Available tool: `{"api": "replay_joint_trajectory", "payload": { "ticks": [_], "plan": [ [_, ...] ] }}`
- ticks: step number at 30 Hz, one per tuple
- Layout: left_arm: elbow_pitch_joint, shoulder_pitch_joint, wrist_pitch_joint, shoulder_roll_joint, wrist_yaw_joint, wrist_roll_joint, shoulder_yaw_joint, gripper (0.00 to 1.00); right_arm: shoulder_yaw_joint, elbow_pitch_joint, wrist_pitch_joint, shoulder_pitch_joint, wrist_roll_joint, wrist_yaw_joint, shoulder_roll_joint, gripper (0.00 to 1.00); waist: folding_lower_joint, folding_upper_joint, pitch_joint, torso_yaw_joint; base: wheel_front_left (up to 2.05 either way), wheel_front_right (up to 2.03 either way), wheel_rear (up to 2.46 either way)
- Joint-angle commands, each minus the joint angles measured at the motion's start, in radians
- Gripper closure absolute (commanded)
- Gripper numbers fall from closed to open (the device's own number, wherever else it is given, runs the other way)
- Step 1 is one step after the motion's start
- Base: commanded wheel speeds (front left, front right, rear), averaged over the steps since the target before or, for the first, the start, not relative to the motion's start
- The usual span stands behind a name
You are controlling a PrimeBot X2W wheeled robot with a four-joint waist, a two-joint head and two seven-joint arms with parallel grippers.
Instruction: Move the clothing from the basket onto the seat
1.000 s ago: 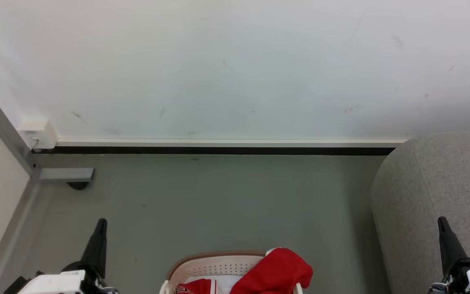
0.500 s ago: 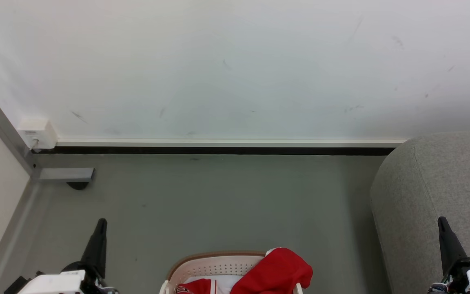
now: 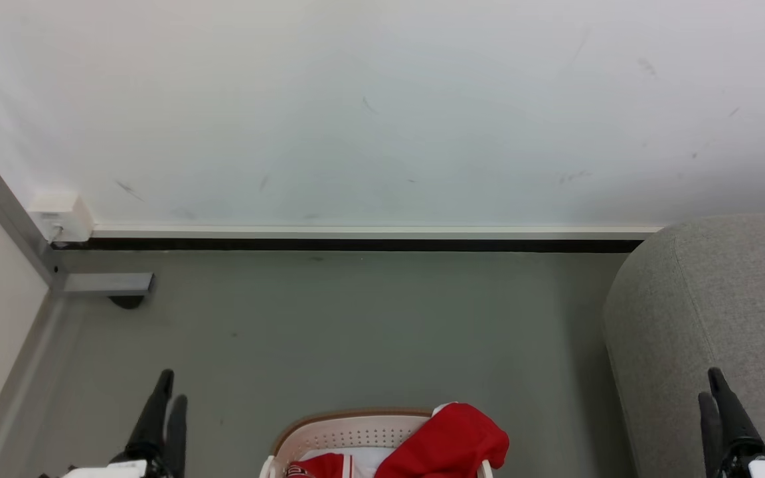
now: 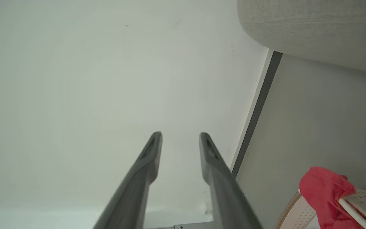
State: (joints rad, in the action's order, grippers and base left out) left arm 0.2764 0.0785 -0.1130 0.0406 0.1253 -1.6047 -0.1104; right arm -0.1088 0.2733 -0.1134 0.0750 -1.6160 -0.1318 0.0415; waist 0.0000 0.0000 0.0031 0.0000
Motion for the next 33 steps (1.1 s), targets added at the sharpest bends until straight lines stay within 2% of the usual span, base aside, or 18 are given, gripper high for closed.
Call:
{"api": "replay_joint_trajectory", "payload": {
  "ticks": [1,8,13,22,27,33],
  "plan": [
    [-0.009,0.004,0.005,0.001,0.000,-0.001,0.001,0.00,0.003,-0.008,0.004,0.005,-0.001,0.000,0.002,0.00,0.0000,0.0000,0.000,0.000,0.00,0.00,0.00],
    [-0.039,0.003,0.041,0.003,0.001,0.006,0.015,0.00,0.041,-0.044,0.040,0.007,-0.008,0.000,0.003,0.00,0.0000,0.0000,0.000,0.001,0.00,0.00,0.00],
    [-0.067,0.001,0.065,0.003,0.001,0.048,0.023,0.00,0.063,-0.070,0.065,0.009,0.029,0.000,0.006,0.00,0.0000,0.0000,-0.001,0.001,0.00,0.00,0.00],
    [-0.110,-0.006,0.105,0.005,0.001,0.222,0.038,0.00,0.086,-0.115,0.105,0.007,0.176,0.000,0.007,0.00,0.0000,0.0000,-0.003,0.003,0.00,0.00,0.00],
    [-0.131,-0.013,0.126,0.005,-0.007,0.352,0.048,0.00,0.113,-0.123,0.126,0.000,0.297,0.000,0.007,0.00,0.0000,0.0000,-0.005,0.003,0.00,0.00,0.00],
    [-0.154,-0.023,0.149,0.006,-0.022,0.476,0.067,0.00,0.114,-0.137,0.149,-0.005,0.380,0.001,0.007,0.00,0.0000,0.0000,-0.007,0.003,0.00,0.00,0.00]
  ]
}}
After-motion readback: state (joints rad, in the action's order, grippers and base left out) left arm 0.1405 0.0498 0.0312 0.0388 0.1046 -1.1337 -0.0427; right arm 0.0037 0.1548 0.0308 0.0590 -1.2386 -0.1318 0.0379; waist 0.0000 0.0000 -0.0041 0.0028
